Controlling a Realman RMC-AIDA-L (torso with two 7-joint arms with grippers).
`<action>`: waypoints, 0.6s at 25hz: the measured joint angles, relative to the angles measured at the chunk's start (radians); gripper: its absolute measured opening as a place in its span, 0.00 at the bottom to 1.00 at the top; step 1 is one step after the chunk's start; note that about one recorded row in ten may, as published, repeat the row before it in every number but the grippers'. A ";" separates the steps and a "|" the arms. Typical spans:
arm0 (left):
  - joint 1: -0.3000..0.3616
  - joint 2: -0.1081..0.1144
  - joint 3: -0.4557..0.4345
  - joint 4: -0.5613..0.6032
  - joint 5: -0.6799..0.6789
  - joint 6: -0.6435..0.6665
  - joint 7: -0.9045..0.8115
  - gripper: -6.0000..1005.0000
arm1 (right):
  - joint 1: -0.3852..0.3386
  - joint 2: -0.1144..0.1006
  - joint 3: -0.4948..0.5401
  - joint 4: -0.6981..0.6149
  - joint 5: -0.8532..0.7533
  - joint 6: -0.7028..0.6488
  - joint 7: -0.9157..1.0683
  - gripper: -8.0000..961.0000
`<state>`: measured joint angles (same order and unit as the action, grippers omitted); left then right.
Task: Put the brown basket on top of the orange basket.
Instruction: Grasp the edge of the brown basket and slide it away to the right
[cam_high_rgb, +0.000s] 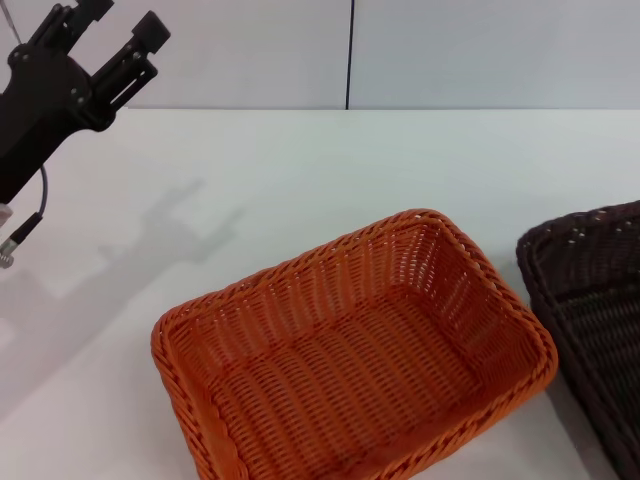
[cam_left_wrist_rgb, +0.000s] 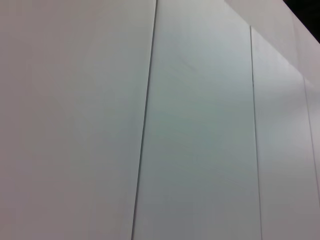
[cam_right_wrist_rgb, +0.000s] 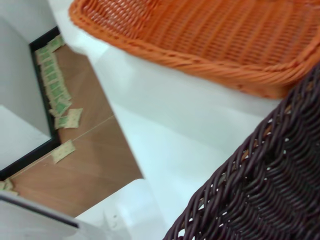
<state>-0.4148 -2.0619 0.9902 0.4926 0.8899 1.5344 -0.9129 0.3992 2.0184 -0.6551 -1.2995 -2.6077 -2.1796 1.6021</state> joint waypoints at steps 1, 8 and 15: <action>0.000 0.000 0.000 0.000 0.000 0.000 0.000 0.81 | 0.000 0.000 0.000 0.000 0.000 0.000 0.000 0.77; -0.027 -0.004 0.008 -0.003 0.000 -0.044 0.003 0.81 | -0.024 0.022 -0.066 -0.001 0.003 -0.007 -0.025 0.77; -0.048 -0.004 0.007 -0.026 0.001 -0.063 0.006 0.81 | -0.021 0.023 -0.077 -0.003 0.006 -0.008 -0.041 0.77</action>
<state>-0.4632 -2.0658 0.9971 0.4663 0.8906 1.4712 -0.9065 0.3784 2.0415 -0.7319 -1.3024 -2.6013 -2.1877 1.5607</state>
